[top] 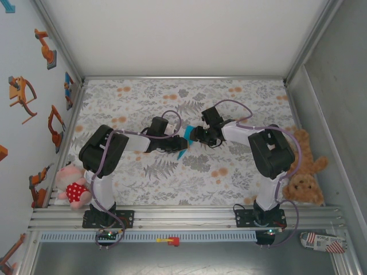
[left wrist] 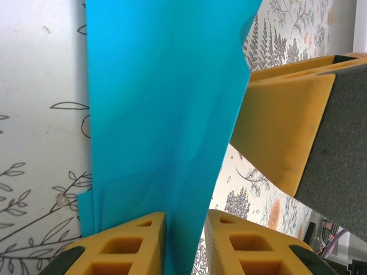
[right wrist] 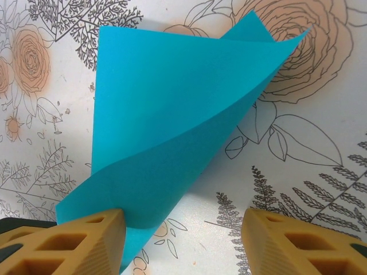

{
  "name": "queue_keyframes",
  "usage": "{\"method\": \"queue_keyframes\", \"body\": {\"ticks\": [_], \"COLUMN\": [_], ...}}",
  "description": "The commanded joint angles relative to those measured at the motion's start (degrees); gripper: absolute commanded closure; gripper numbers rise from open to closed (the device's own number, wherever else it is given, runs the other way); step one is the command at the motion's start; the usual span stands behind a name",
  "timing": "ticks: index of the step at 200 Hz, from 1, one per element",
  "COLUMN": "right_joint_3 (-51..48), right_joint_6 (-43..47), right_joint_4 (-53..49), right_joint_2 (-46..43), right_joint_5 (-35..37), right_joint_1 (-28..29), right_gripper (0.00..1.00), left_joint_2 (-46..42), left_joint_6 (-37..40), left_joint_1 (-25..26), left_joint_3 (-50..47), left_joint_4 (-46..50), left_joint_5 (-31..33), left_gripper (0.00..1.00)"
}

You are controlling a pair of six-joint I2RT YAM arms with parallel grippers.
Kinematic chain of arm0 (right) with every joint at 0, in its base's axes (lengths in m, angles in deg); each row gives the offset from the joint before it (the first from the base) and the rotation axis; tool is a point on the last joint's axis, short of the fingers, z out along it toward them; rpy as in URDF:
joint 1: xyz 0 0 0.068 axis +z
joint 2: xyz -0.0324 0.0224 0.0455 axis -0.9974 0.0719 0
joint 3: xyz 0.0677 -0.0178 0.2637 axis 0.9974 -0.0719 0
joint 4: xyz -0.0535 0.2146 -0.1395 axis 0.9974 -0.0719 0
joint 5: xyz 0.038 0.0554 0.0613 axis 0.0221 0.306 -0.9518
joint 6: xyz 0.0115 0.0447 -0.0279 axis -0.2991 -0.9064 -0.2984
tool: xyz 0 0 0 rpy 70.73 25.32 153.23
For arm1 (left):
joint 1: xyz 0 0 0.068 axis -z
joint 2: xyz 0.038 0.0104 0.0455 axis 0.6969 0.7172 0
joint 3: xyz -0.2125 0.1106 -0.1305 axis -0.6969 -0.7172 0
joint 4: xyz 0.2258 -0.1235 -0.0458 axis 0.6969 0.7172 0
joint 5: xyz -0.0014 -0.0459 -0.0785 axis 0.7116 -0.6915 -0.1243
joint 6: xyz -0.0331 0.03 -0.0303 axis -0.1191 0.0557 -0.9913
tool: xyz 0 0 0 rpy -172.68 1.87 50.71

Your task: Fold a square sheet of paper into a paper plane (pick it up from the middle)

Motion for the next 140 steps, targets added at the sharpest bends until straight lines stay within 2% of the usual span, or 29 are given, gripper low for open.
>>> {"method": "queue_keyframes", "body": {"ticks": [1,100,140], "right_joint_3": [-0.37,0.13,-1.16], "right_joint_6": [-0.23,0.64,2.30], "right_joint_4": [-0.33,-1.00,0.86], "right_joint_2": [4.91,5.07,1.44], "right_joint_5": [3.05,2.57,0.50], "right_joint_1": [0.76,1.03,1.20], "right_gripper": [0.44,0.44,0.44], "left_joint_2": [-2.15,-1.79,-0.71], "left_joint_6": [2.20,2.22,2.83], "left_joint_1": [-0.08,-0.03,-0.07], "left_joint_3": [-0.38,0.94,1.81], "left_joint_4": [3.45,3.79,4.62], "left_joint_5": [0.92,1.45,2.15], "left_gripper": [0.73,0.73,0.84]}}
